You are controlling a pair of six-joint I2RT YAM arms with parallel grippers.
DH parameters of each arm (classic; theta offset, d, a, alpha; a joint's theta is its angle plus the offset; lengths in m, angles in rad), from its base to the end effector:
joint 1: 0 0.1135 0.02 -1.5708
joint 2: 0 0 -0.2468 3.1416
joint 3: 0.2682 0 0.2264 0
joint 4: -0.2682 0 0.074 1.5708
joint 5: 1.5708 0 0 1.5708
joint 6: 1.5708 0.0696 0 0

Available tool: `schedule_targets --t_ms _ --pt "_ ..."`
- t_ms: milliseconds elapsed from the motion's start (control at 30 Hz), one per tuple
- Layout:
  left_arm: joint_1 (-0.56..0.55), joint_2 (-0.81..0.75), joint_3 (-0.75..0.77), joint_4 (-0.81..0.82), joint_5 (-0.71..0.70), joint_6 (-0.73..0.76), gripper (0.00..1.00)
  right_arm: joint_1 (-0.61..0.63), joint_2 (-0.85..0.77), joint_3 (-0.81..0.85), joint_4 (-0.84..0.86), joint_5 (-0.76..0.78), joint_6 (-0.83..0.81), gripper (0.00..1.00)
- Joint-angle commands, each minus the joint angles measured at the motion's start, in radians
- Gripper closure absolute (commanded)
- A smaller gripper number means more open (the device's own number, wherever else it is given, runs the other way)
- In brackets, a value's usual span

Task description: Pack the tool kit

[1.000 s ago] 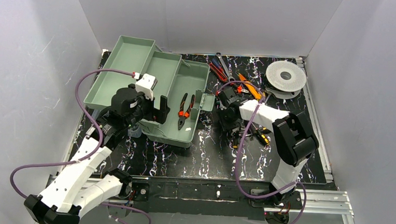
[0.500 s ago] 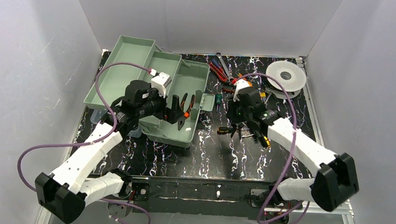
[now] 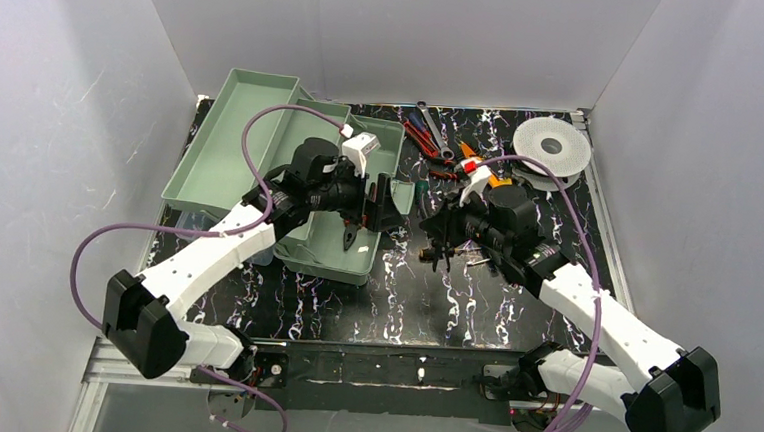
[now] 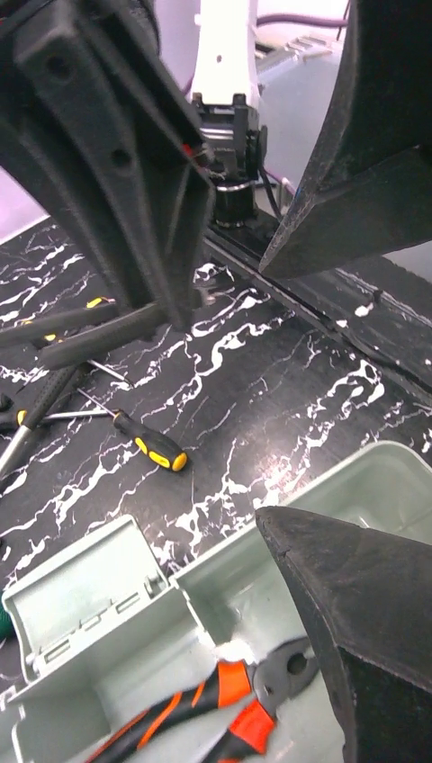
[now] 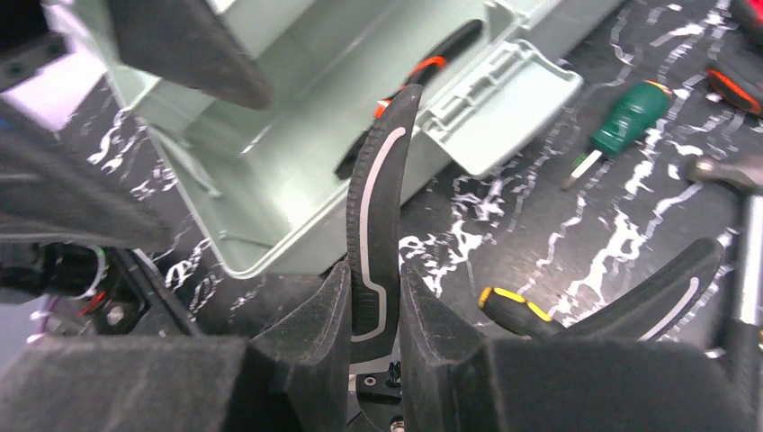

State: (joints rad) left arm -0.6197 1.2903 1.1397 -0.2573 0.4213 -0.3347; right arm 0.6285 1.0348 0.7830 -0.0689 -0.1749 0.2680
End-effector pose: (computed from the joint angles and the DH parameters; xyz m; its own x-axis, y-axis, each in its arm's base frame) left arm 0.2299 -0.1990 0.3227 -0.5795 0.0452 -0.8137 0.6832 0.5714 -0.4548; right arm 0.1996 0.1601 0.2845 -0.4346 0.0065 -0.9006 -0.6196 0.7236 0.3042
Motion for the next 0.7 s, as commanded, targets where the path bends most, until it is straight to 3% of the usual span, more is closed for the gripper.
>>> schedule_targets --t_ms 0,267,500,667 --pt "-0.003 0.012 0.042 0.045 0.047 -0.087 0.02 -0.002 -0.013 -0.020 0.144 -0.183 0.011 0.99" --pt "-0.003 0.006 0.053 0.029 0.016 -0.127 0.02 -0.001 0.010 -0.030 0.191 -0.247 0.015 0.99" --pt "-0.003 0.056 0.072 0.032 0.059 -0.181 0.03 0.000 0.059 -0.018 0.241 -0.406 0.022 0.99" --pt "-0.004 0.107 0.079 0.024 0.082 -0.235 0.35 0.002 0.063 -0.021 0.253 -0.405 0.028 0.99"
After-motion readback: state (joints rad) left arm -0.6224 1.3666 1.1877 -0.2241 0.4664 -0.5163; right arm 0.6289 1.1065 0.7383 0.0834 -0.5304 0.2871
